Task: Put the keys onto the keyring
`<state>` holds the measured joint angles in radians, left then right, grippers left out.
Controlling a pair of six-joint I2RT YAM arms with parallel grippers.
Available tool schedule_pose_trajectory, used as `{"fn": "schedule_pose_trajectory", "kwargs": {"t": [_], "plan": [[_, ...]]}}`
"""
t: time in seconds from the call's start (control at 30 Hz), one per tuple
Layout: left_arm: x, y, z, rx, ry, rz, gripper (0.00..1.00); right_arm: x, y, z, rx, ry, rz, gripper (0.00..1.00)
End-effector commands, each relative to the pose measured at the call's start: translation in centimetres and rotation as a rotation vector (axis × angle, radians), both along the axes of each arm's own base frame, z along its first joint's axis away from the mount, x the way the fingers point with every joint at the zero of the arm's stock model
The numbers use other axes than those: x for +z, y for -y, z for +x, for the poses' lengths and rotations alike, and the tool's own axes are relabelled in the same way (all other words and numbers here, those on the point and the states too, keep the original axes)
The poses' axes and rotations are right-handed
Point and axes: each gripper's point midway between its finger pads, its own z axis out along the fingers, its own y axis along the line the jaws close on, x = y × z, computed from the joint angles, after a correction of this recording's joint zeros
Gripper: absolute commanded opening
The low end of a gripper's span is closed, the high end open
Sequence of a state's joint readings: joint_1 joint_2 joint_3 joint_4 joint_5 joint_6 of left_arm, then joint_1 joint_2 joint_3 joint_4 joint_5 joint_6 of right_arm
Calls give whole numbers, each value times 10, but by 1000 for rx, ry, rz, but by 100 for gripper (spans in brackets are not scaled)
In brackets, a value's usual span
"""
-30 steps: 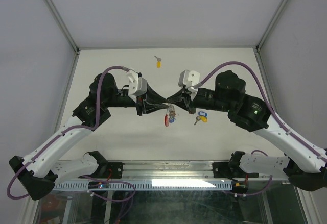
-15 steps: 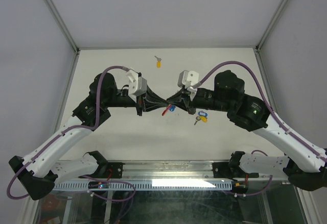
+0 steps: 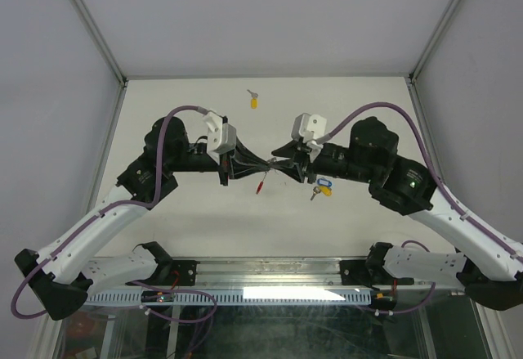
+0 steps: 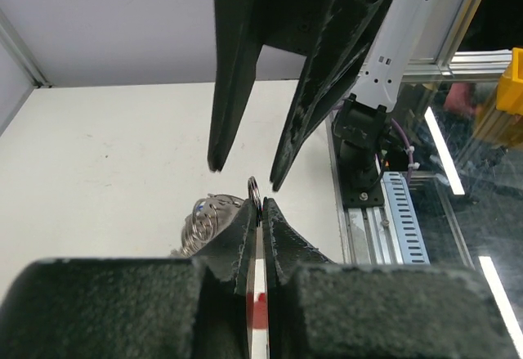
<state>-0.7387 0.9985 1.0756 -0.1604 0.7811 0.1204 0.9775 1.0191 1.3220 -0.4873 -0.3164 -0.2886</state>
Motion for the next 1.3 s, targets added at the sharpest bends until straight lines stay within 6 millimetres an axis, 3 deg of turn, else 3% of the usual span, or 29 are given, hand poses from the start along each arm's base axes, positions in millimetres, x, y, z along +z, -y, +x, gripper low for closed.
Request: {"fn": "schedule_pose_trajectory", "kwargs": {"t": [0.0, 0.13, 0.27, 0.43, 0.87, 1.13, 1.27], "plan": [[22, 0, 3, 18, 65, -40, 0, 45, 17, -4, -42, 121, 172, 34], [21, 0, 2, 10, 63, -38, 0, 34, 27, -6, -57, 163, 202, 34], [22, 0, 1, 5, 69, -40, 0, 10, 31, -7, -53, 171, 137, 33], [22, 0, -3, -20, 75, -43, 0, -5, 28, -11, -11, 152, 75, 32], [20, 0, -17, -104, 83, -37, 0, -10, 9, -14, 69, 103, 5, 31], [18, 0, -17, -107, 80, -28, 0, -9, 4, -18, 103, 84, 8, 23], [17, 0, -17, -105, 78, -25, 0, -13, 1, -20, 123, 63, 0, 13]]}}
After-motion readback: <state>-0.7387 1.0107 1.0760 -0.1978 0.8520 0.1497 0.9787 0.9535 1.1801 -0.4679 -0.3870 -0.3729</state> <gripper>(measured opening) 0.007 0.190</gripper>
